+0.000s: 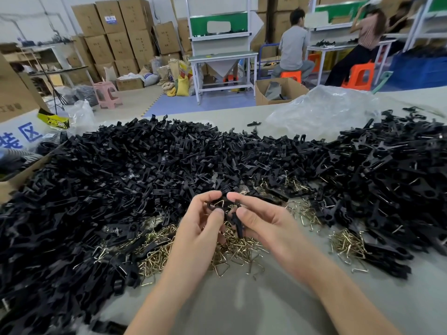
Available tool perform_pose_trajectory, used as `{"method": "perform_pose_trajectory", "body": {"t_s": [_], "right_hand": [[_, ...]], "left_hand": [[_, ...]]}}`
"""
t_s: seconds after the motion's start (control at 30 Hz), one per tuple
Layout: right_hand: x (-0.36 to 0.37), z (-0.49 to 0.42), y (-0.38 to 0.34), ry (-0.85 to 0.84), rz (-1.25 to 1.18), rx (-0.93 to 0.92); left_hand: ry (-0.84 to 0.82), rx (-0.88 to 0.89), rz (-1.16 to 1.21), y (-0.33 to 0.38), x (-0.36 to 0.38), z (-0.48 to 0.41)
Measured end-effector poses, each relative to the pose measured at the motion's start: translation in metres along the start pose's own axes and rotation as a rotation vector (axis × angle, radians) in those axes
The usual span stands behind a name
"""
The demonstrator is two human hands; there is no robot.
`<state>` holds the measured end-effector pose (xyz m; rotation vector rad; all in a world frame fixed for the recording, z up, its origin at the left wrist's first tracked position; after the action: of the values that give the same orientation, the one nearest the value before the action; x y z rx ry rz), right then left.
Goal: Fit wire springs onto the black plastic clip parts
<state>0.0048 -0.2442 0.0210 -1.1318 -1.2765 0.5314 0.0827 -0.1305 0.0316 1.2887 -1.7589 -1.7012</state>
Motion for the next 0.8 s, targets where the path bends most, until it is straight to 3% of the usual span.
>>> {"method": "perform_pose_trajectory", "body": {"t_s": [0.13,0.33,0.53,0.8], "right_hand": [[0.006,0.002,0.002,-0.027,0.034,0.016],[-0.011,-0.002,-0.007,0.103,-0.012,-0.055],[-0.013,-0.002,-0.009,0.111,-0.019,-0.072],[-0.014,-0.003,-0.008,0.112,0.001,-0.069]], "left_hand": [[0.010,0.017,-0.081,-0.002,0.004,0.002],[0.093,0.042,-0.029,0.009,-0.008,0.000],[0.024,0.052,-0.126,0.013,0.001,0.005],[0.060,0.079,-0.165,0.019,-0.001,0.007]]}}
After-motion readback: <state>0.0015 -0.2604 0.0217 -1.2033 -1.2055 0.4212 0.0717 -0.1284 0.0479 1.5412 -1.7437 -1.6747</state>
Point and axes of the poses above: each hand's wrist, its own z-axis away from the middle knuckle, its own x-axis out of the palm, y = z × x, the point moved 10 cm from there along -z, towards the middle knuckle, and after that the axes turned 12 degrees about -z, right-handed, at the moved point
